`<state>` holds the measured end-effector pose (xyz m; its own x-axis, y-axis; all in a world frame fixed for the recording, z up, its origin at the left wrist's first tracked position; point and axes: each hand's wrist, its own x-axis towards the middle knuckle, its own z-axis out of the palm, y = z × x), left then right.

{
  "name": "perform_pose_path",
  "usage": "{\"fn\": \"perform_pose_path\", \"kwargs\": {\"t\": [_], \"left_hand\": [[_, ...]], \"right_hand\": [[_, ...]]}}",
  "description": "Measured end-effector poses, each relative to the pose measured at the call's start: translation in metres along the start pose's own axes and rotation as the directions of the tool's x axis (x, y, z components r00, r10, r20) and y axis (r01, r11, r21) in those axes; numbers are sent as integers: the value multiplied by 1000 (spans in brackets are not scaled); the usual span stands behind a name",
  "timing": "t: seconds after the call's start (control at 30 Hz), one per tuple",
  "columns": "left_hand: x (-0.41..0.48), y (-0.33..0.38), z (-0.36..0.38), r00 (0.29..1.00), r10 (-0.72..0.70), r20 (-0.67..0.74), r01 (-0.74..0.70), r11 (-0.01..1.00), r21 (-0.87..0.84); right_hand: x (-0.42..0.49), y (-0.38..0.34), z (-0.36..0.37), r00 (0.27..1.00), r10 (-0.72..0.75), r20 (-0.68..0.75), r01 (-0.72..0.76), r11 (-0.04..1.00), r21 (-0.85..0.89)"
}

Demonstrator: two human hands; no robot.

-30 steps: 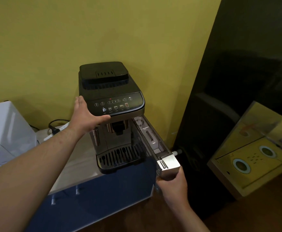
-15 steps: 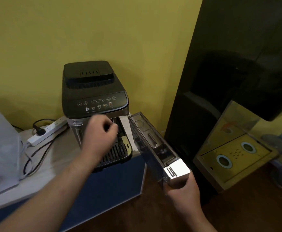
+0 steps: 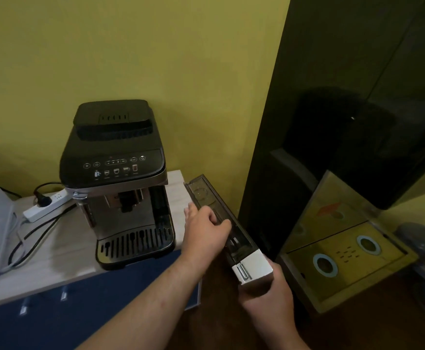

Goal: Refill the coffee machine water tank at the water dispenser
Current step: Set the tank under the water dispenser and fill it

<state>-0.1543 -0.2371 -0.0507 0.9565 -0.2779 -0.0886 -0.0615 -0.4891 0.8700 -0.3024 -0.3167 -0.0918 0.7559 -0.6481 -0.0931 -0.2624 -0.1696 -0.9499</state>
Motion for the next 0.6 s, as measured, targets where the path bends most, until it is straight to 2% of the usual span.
{"fn": "perform_pose_path", "kwargs": {"t": [0.33, 0.6], "left_hand": [[27, 27, 34, 974, -213, -81, 201, 970, -133], [37, 40, 45, 963, -135, -234, 102, 984, -146]], "right_hand": [[47, 18, -29, 994, -57, 93, 66, 994, -86], [81, 28, -49, 991, -34, 133, 46, 995, -86]]}}
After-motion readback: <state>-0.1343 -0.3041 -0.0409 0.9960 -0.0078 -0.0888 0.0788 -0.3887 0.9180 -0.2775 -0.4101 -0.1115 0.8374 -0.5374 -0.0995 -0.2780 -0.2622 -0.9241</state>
